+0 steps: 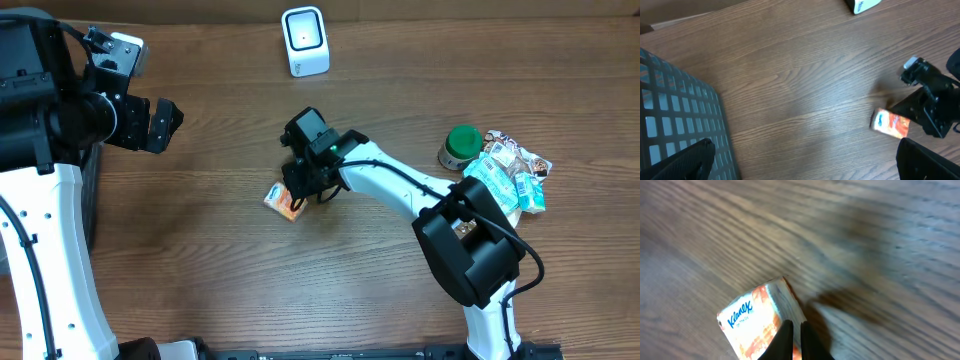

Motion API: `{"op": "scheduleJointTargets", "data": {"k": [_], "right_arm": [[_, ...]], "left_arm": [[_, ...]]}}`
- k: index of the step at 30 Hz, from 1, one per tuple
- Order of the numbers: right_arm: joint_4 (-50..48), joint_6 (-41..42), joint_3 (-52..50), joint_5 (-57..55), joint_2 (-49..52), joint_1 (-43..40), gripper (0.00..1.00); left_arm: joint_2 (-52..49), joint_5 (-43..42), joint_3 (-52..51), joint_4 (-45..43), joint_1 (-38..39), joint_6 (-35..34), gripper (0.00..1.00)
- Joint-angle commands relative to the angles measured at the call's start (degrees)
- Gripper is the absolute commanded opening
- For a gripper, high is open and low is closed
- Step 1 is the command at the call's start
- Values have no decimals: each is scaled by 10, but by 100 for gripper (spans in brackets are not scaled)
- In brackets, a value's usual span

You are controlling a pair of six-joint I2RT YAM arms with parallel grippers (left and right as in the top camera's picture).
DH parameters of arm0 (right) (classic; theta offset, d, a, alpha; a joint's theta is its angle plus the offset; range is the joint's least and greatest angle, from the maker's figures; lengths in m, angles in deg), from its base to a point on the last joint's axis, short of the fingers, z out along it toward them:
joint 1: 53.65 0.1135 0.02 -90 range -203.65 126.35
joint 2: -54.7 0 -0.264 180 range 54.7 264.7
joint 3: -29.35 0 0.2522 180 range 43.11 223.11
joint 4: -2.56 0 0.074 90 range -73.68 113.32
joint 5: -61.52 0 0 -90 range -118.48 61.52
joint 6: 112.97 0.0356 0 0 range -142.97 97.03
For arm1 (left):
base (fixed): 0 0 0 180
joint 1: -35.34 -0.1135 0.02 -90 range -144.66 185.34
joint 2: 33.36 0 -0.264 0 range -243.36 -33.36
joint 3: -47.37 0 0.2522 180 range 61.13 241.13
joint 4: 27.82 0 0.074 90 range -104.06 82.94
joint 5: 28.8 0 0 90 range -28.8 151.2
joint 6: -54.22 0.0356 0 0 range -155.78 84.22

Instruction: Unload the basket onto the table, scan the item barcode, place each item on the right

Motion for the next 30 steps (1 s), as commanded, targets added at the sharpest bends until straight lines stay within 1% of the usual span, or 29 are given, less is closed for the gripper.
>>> {"op": "scheduleJointTargets", "data": {"k": [1,2,3,4,5,7,9,11,15,21,30], "right_arm": [[22,-15,32,33,-12,-21,8],[39,-15,47,48,-15,-28,8],[60,-15,65,70,-20,-37,11],[78,-15,79,91,-25,-46,16],[98,-15,94,115,-30,-57,24],[131,-15,110,142,-37,-73,34],[157,-16,112,148,-38,-84,39],[174,-27,107,148,-34,-87,39],[172,-49,76,148,-21,-76,42],[138,-45,40,149,2,-52,42],[128,-46,36,146,28,-48,41]], "left_arm": [[-1,-2,9,0,4,13,100],[-1,-2,9,0,4,13,100],[-1,-2,9,0,4,13,100],[-1,-2,9,0,4,13,100],[-1,-2,9,0,4,13,100],[-1,-2,9,0,4,13,100],[-1,-2,9,0,4,13,100],[-1,-2,9,0,4,13,100],[-1,-2,9,0,4,13,100],[-1,-2,9,0,4,13,100],[-1,-2,9,0,4,13,100]]}}
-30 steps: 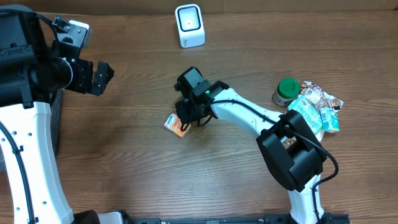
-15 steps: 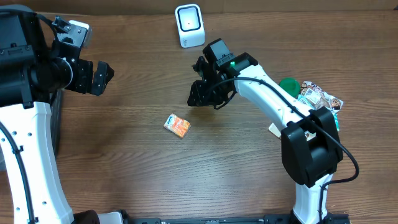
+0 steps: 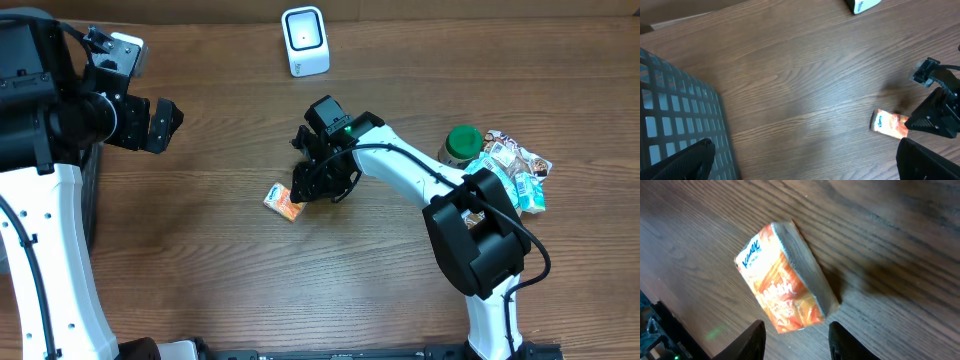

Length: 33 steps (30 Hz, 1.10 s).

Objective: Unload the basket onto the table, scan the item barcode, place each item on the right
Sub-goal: 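Lift the orange tissue pack and carry it toward the scanner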

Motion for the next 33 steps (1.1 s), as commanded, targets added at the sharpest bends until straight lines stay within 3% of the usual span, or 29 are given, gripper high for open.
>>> {"op": "scheduleJointTargets", "data": {"k": [1,9,12,17,23,33], "right_arm": [[-4,-5,-2,0,23,-2,42],[-19,-5,-2,1,55,3,40],[-19,-5,-2,1,58,8,30],[-23,-4,-2,1,58,14,4],[-24,-3,0,88,47,-2,4],[-2,-5,0,396,-36,-106,4]], "left_arm": [[-1,-2,9,0,4,13,100],[-1,-2,9,0,4,13,100],[-1,-2,9,0,4,13,100],[-1,-2,9,0,4,13,100],[-1,-2,9,0,4,13,100],[-1,-2,9,0,4,13,100]]}}
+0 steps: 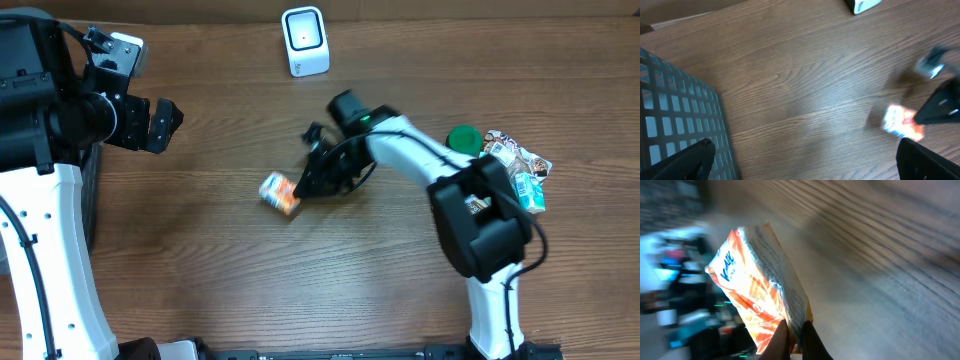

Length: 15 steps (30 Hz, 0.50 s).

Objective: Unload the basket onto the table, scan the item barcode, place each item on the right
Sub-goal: 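Lift the orange tissue pack and carry it toward the scanner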

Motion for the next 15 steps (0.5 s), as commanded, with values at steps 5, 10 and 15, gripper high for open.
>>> {"op": "scheduleJointTargets", "data": {"k": [5,10,15], "right_arm": [[-2,-3,0,299,-70,-87,4],[1,22,0,356,-70,-141,4],[21,30,0,356,-70,-177,4]], "left_arm": [[-1,-2,9,0,4,13,100],[-1,-2,9,0,4,13,100],[-1,-2,9,0,4,13,100]]}}
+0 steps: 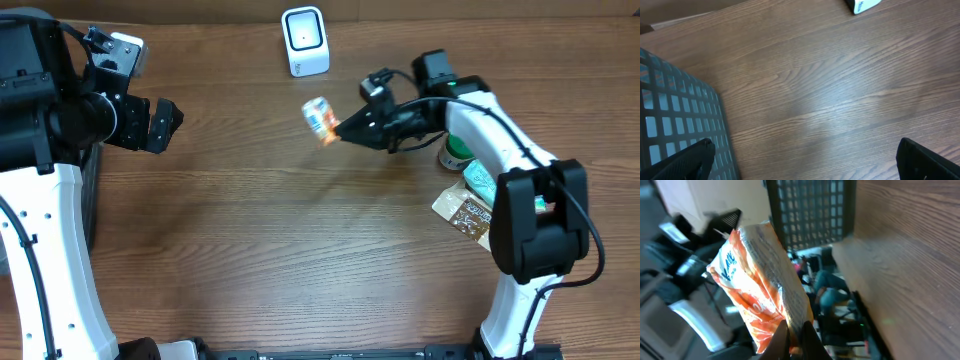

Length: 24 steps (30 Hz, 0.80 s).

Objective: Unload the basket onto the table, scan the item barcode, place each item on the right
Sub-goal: 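Lift the orange tissue pack and carry it toward the scanner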

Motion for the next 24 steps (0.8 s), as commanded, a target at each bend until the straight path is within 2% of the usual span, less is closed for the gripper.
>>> {"op": "scheduleJointTargets", "data": {"k": [1,12,15,17,22,24], "right_arm": [[9,9,0,37,-13,-19,4],[26,8,0,37,-13,-47,4],[26,-17,0,31,-13,-47,4],[30,-24,0,-21,-14,-42,4],[41,7,0,-280,-14,6,4],[39,17,3,-348,-14,33,4]], "left_arm": [[-1,-2,9,0,4,13,100],[-1,-2,9,0,4,13,100],[-1,-2,9,0,4,13,100],[-1,-2,9,0,4,13,100],[-1,-2,9,0,4,13,100],[-1,-2,9,0,4,13,99]]}}
